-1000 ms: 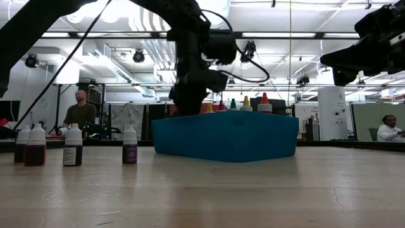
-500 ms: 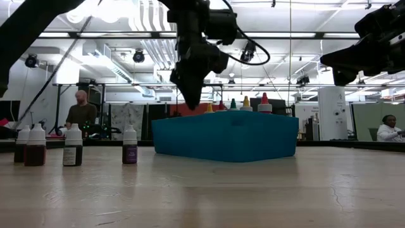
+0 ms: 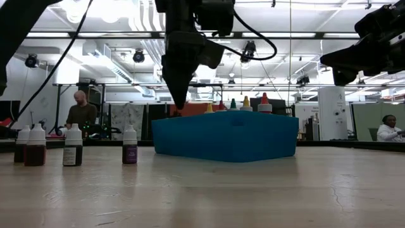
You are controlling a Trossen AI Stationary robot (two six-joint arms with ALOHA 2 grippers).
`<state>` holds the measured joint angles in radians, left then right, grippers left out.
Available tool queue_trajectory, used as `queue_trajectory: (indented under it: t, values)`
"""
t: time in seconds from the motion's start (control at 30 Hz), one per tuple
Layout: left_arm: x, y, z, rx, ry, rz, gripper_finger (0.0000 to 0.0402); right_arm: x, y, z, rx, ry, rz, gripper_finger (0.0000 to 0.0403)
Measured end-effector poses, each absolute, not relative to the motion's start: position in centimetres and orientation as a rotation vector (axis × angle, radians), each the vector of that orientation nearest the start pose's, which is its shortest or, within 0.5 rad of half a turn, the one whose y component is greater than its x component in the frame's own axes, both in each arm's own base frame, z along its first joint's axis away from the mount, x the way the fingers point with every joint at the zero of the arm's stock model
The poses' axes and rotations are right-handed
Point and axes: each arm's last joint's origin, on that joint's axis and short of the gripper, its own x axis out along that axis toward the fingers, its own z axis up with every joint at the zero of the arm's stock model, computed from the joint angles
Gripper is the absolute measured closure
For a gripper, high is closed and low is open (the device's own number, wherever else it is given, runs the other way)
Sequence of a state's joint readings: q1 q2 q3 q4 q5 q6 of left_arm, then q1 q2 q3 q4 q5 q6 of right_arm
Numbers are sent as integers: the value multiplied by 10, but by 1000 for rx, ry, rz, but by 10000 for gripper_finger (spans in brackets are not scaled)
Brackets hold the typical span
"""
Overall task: Pick & Place food coloring
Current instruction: Put the red food coloring bottle into the blue bin
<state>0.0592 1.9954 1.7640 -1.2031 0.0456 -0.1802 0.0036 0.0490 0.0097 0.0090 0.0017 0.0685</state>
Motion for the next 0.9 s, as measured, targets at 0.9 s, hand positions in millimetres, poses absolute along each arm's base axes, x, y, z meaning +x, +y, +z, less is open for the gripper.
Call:
queue_trajectory:
  t: [0.9]
  values:
    - [276,-39,227,-140,1310,-1,296,101,0,163,68,38,1,394]
